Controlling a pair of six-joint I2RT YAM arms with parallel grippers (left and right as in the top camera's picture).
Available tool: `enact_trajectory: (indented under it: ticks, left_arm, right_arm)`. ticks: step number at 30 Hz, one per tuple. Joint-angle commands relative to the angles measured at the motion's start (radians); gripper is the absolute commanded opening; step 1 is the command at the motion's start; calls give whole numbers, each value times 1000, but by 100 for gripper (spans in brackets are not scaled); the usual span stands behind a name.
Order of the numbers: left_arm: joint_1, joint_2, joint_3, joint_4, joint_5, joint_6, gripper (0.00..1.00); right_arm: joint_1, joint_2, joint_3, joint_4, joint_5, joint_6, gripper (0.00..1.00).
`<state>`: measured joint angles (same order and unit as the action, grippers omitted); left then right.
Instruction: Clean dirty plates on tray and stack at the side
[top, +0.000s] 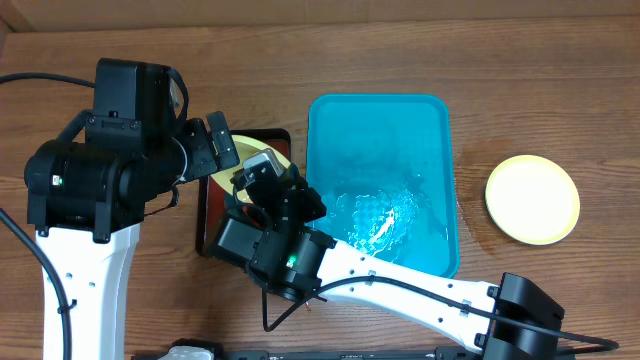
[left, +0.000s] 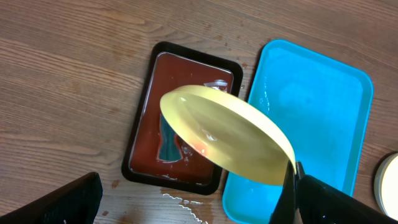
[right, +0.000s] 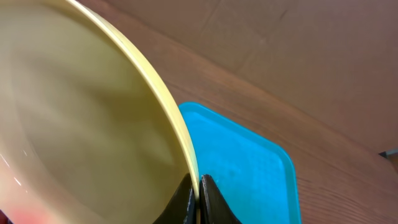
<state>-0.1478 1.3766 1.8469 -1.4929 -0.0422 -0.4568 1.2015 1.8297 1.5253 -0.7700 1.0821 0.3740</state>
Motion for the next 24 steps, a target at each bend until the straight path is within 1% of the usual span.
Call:
enact_trajectory:
  ticks: [1,6,10,20,24]
  left_arm:
    - [3,4,14,2,-20,8,100]
    - [3,4,14,2,-20,8,100]
    - [3,4,14,2,-20,8,100]
    - [3,4,14,2,-20,8,100]
    - [3,4,14,2,-20,8,100]
  right_arm:
    - [4,-46,26,18,43,19,4]
    - [1,-46,26,37,43,8,4]
    - [1,-46,26,52,43,-43,4]
    - [1,-46,26,55,43,-51,4]
    - [-6,-46,26,58,43,-91,4]
